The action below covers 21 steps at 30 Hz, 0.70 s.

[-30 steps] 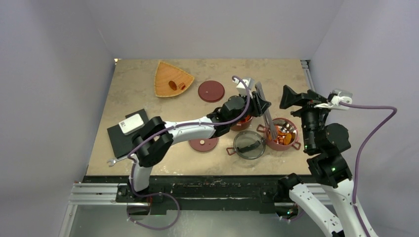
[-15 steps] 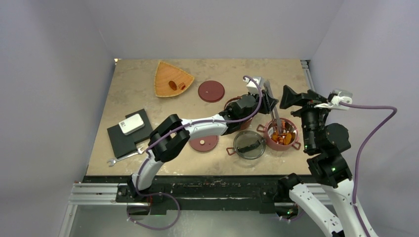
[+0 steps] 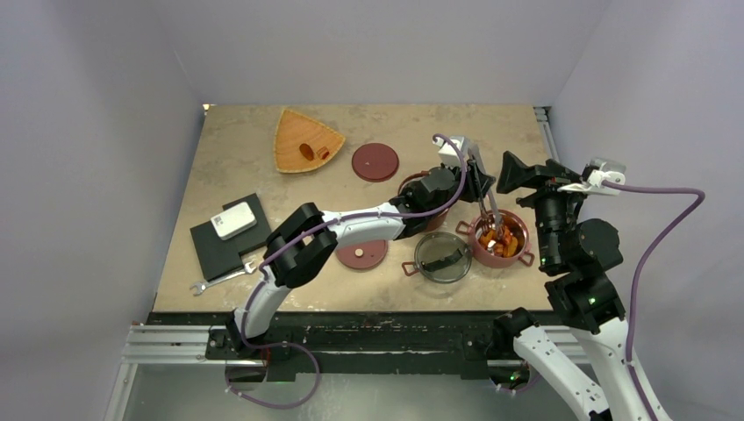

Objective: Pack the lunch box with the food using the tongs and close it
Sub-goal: Place the fake food in the packing box.

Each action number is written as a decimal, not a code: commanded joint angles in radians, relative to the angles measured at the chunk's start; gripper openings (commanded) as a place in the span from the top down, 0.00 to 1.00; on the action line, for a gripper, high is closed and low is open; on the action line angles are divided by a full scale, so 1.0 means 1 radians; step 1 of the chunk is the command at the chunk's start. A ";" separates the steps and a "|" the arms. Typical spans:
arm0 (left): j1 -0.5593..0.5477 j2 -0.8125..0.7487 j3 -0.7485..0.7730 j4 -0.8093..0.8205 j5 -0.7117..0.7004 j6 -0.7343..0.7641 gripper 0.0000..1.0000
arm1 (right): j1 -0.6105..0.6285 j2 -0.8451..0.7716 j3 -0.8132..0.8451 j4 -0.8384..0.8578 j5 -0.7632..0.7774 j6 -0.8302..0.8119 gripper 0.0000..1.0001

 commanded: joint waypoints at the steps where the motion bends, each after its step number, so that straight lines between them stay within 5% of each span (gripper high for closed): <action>1: -0.006 -0.028 0.038 0.044 -0.010 0.019 0.66 | -0.003 -0.009 0.015 0.018 0.010 -0.013 0.05; 14: 0.002 -0.272 -0.051 0.009 -0.032 0.151 0.68 | -0.003 -0.015 0.021 0.033 0.027 -0.021 0.05; 21: 0.157 -0.445 -0.177 -0.153 -0.069 0.174 0.68 | -0.003 -0.015 0.020 0.036 0.024 -0.021 0.05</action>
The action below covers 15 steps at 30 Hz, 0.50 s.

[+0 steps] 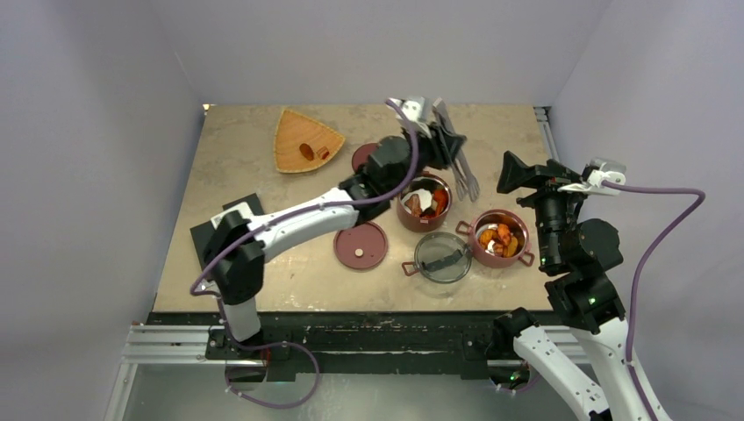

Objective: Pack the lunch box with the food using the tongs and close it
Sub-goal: Place the fake food in the packing box, then pick up the fake food from the plate.

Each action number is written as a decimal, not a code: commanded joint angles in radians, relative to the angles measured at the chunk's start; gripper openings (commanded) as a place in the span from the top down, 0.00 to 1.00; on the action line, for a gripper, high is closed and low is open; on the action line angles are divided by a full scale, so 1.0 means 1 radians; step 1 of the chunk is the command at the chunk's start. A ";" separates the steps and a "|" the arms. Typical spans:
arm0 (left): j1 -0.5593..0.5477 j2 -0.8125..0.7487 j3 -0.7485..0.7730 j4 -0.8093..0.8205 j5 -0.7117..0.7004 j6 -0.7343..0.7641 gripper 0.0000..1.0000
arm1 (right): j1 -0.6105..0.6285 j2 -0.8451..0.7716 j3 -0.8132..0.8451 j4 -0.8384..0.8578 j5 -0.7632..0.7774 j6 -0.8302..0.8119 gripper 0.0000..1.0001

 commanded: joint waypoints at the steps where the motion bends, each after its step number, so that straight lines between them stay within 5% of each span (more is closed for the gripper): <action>1: 0.144 -0.136 -0.064 -0.103 -0.053 0.047 0.68 | -0.003 -0.015 0.020 0.035 0.016 -0.014 0.05; 15: 0.584 -0.193 -0.072 -0.281 -0.142 0.205 0.67 | -0.004 -0.029 0.021 0.018 0.011 -0.005 0.05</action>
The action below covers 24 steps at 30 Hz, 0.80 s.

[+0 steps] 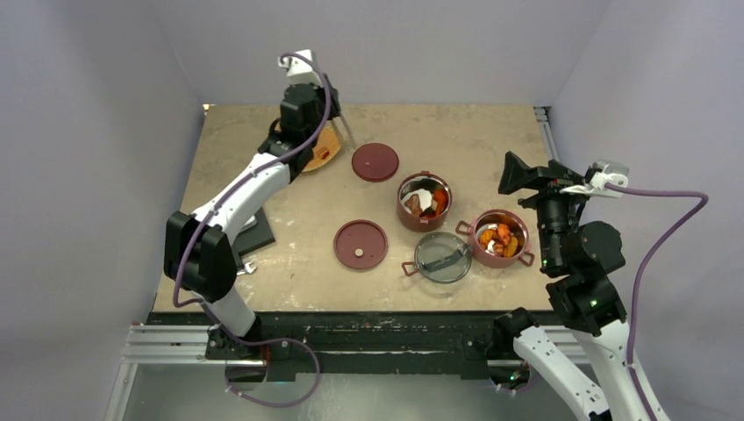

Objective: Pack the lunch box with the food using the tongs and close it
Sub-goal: Pick up the fake food from the plate.

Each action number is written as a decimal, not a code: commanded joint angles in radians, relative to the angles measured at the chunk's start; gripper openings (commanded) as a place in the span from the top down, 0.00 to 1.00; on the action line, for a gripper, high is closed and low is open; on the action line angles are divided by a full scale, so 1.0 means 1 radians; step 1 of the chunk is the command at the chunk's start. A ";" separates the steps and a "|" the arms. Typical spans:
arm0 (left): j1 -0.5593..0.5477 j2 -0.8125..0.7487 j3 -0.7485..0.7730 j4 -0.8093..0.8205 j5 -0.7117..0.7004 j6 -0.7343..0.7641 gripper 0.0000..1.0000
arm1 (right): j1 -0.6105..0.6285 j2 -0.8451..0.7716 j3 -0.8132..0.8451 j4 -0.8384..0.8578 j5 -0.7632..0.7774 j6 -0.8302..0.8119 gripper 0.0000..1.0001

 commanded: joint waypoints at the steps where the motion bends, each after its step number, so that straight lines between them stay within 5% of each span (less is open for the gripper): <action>1: 0.100 -0.001 -0.002 0.009 -0.059 0.060 0.67 | -0.003 -0.017 0.022 0.015 0.011 -0.004 0.05; 24: 0.268 0.182 -0.047 0.167 -0.109 0.028 0.63 | -0.003 -0.035 0.034 -0.014 0.045 -0.021 0.05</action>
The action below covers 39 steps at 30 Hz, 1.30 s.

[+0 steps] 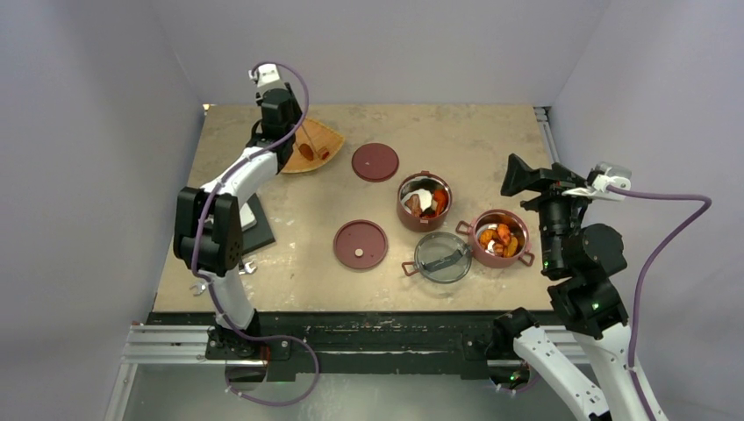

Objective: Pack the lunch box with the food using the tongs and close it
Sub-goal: Pick up the fake food from the plate.

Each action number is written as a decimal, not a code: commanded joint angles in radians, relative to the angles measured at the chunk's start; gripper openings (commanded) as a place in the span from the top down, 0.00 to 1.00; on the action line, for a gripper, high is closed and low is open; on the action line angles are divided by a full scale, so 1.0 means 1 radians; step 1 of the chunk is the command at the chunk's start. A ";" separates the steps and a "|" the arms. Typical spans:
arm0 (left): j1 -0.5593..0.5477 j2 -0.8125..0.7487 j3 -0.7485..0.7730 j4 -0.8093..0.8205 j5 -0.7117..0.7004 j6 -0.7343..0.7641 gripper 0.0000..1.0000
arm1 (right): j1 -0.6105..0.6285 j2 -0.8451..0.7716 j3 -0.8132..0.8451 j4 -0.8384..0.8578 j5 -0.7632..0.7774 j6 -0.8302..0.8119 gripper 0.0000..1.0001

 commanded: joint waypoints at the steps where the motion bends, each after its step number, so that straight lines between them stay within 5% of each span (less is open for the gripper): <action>1: 0.011 0.026 0.006 0.089 0.005 -0.001 0.63 | -0.004 -0.020 0.033 0.010 0.022 -0.017 0.05; 34: 0.050 0.180 0.110 0.102 0.051 0.011 0.62 | -0.003 -0.002 0.043 0.013 0.024 -0.026 0.04; 39: 0.055 0.184 0.112 0.108 0.072 0.001 0.69 | -0.003 0.000 0.046 0.015 0.022 -0.026 0.04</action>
